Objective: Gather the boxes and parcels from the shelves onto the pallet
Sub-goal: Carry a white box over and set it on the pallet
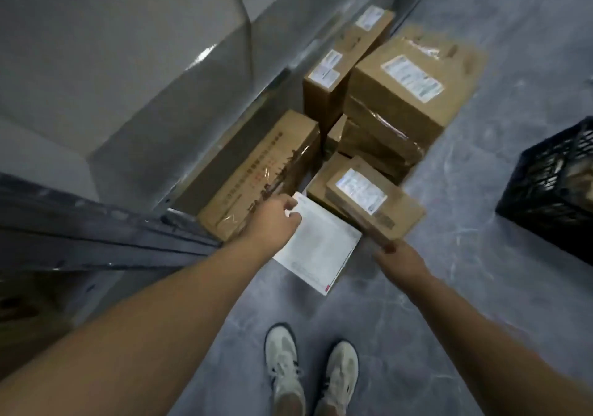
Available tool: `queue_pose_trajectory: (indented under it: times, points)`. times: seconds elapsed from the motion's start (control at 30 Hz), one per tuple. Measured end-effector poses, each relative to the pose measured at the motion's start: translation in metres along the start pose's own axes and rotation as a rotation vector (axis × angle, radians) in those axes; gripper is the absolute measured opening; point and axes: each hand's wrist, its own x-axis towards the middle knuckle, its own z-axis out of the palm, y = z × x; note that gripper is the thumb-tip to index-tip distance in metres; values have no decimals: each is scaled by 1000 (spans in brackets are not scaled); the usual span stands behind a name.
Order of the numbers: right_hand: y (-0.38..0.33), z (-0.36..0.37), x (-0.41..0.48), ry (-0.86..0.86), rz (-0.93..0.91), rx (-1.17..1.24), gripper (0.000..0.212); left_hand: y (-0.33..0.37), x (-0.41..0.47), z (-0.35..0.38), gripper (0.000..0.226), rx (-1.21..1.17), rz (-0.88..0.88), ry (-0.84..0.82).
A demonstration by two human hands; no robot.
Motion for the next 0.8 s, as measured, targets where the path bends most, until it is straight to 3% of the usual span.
queue_pose_trajectory:
  times: [0.07,0.17,0.2,0.27,0.37,0.47,0.63,0.8]
  points:
    - [31,42,55,-60,82,43,34,-44,41,28,31,90,-19,-16]
    - [56,90,107,-192,246,139,30,-92,93,61,27,213,-31,-17]
    - [63,104,120,-212,285,185,39,-104,105,71,27,248,-51,-24]
    - [73,131,141,-197,310,286,58,-128,126,91,43,305,-100,-63]
    - [80,163,166,-104,296,445,50,-160,150,117,81,374,-130,-219]
    - [82,185,184,-64,318,567,44,-180,165,134,92,244,-162,-254]
    - [79,208,195,31,401,763,53,-188,176,141,64,-145,-270,-117]
    - [67,211,173,50,421,877,58,-179,152,130,70,-189,-322,-46]
